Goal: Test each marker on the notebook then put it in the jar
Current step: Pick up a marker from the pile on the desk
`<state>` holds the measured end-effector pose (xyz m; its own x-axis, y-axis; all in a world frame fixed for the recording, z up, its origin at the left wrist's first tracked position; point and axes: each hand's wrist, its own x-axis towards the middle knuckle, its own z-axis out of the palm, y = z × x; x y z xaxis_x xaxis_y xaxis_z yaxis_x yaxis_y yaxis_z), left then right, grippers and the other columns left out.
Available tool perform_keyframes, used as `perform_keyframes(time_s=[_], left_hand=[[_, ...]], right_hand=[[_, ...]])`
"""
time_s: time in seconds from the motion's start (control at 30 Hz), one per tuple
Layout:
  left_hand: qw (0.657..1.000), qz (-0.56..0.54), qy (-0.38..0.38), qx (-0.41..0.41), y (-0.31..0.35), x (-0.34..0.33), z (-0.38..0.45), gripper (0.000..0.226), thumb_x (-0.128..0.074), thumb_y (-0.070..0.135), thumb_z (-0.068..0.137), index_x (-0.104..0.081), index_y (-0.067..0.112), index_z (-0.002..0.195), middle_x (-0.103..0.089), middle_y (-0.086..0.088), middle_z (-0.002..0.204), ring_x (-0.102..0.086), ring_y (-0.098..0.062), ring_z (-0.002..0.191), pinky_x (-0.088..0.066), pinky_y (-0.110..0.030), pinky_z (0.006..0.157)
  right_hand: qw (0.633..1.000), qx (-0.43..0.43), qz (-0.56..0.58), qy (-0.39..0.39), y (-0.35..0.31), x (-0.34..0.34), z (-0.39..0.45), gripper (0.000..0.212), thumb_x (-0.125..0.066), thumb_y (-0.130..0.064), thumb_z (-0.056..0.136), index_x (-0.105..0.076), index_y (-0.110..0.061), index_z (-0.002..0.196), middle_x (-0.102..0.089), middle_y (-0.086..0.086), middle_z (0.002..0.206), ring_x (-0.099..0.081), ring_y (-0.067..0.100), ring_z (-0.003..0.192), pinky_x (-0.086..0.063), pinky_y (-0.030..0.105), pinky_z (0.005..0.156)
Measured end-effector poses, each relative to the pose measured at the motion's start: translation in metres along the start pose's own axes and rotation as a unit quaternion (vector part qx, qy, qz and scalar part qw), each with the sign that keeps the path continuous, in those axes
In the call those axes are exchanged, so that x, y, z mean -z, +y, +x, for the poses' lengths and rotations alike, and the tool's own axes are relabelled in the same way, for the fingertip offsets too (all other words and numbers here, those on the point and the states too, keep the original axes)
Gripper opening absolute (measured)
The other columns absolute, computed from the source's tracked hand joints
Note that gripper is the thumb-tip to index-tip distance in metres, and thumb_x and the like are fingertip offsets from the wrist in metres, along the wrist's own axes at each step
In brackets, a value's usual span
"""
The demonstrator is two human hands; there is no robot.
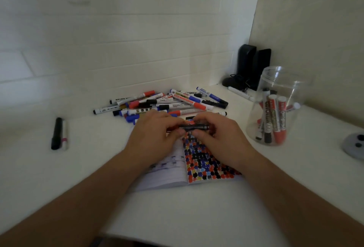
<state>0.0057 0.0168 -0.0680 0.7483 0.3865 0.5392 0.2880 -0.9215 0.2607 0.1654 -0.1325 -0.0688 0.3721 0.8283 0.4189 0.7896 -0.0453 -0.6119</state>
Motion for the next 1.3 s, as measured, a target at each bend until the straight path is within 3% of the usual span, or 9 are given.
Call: perform_keyframes(time_s=[0.17,0.3,0.5,0.6,0.8,0.9,1.03,1.17,1.3], left_hand=[[0.988,0.054,0.026,0.142,-0.035,0.057,-0.003,0.025,-0.072,0.037,0.092,-0.077,0.031,0.116,-0.073,0.0,0.104,-0.064,-0.022,0.098,-0.045,-0.031,0.08],[0.944,0.034,0.043,0.324,-0.079,0.115,-0.037,0.018,-0.072,0.038,0.089,-0.078,0.028,0.103,-0.076,0.007,0.082,-0.07,-0.017,0.08,-0.055,-0.031,0.077],[0.878,0.059,0.068,0.471,-0.14,0.163,-0.089,0.024,-0.074,0.043,0.087,-0.07,0.031,0.107,-0.075,0.008,0.074,-0.071,-0.015,0.074,-0.052,-0.027,0.059],[0.862,0.077,0.047,0.499,-0.16,0.155,-0.106,0.036,-0.078,0.048,0.081,-0.07,0.028,0.111,-0.077,0.002,0.09,-0.072,-0.021,0.084,-0.061,-0.036,0.077],[0.88,0.081,0.059,0.464,-0.157,0.135,-0.102,0.024,-0.067,0.046,0.094,-0.072,0.024,0.1,-0.071,0.011,0.058,-0.064,-0.005,0.074,-0.045,-0.028,0.064],[0.888,0.106,0.06,0.443,-0.151,0.125,-0.092,0.026,-0.063,0.053,0.087,-0.07,0.031,0.101,-0.073,0.002,0.076,-0.068,-0.016,0.073,-0.053,-0.031,0.069],[0.934,0.138,0.039,0.328,-0.108,0.09,-0.061,0.023,-0.064,0.047,0.089,-0.069,0.041,0.111,-0.059,-0.004,0.111,-0.057,-0.03,0.112,-0.048,-0.042,0.096],[0.981,0.096,0.0,0.168,-0.051,0.037,-0.008,0.017,-0.066,0.035,0.094,-0.075,0.037,0.108,-0.058,0.005,0.108,-0.052,-0.02,0.11,-0.043,-0.037,0.095],[0.992,0.087,-0.057,0.072,-0.008,-0.013,0.045,0.026,-0.061,0.041,0.096,-0.072,0.038,0.119,-0.063,0.007,0.108,-0.055,-0.018,0.109,-0.05,-0.04,0.093]], right_hand=[[0.998,-0.022,-0.056,0.005,0.001,0.007,-0.004,0.044,-0.063,-0.044,0.099,-0.051,-0.044,0.142,-0.052,-0.022,0.103,-0.049,-0.005,0.09,-0.045,0.026,0.085],[0.997,0.024,-0.079,-0.004,-0.003,0.001,-0.004,0.043,-0.061,-0.041,0.1,-0.052,-0.04,0.141,-0.047,-0.021,0.109,-0.044,-0.01,0.089,-0.04,0.025,0.088],[0.992,0.06,-0.103,-0.035,-0.005,-0.009,-0.004,0.042,-0.059,-0.043,0.101,-0.053,-0.04,0.143,-0.055,-0.01,0.143,-0.048,0.005,0.119,-0.046,0.032,0.102],[0.987,0.059,-0.137,-0.054,-0.006,-0.011,-0.005,0.043,-0.059,-0.041,0.102,-0.051,-0.04,0.145,-0.056,-0.009,0.136,-0.046,0.006,0.117,-0.044,0.033,0.101],[0.983,0.08,-0.151,-0.066,-0.006,-0.016,-0.006,0.04,-0.059,-0.04,0.101,-0.057,-0.037,0.141,-0.06,-0.009,0.131,-0.048,0.009,0.115,-0.044,0.036,0.104],[0.982,0.077,-0.162,-0.063,-0.006,-0.017,-0.004,0.039,-0.057,-0.044,0.101,-0.056,-0.039,0.14,-0.059,-0.012,0.129,-0.042,0.002,0.11,-0.044,0.034,0.103],[0.981,0.058,-0.171,-0.074,-0.005,-0.014,-0.003,0.039,-0.056,-0.048,0.101,-0.055,-0.042,0.14,-0.058,-0.013,0.132,-0.049,0.007,0.117,-0.047,0.035,0.103],[0.974,0.006,-0.222,-0.043,0.007,-0.001,0.002,0.039,-0.052,-0.047,0.103,-0.056,-0.041,0.141,-0.058,-0.01,0.139,-0.051,0.012,0.126,-0.046,0.033,0.101],[0.97,-0.071,-0.23,-0.027,0.02,0.014,0.006,0.033,-0.053,-0.042,0.103,-0.062,-0.037,0.135,-0.061,-0.007,0.124,-0.052,0.011,0.105,-0.046,0.031,0.088]])
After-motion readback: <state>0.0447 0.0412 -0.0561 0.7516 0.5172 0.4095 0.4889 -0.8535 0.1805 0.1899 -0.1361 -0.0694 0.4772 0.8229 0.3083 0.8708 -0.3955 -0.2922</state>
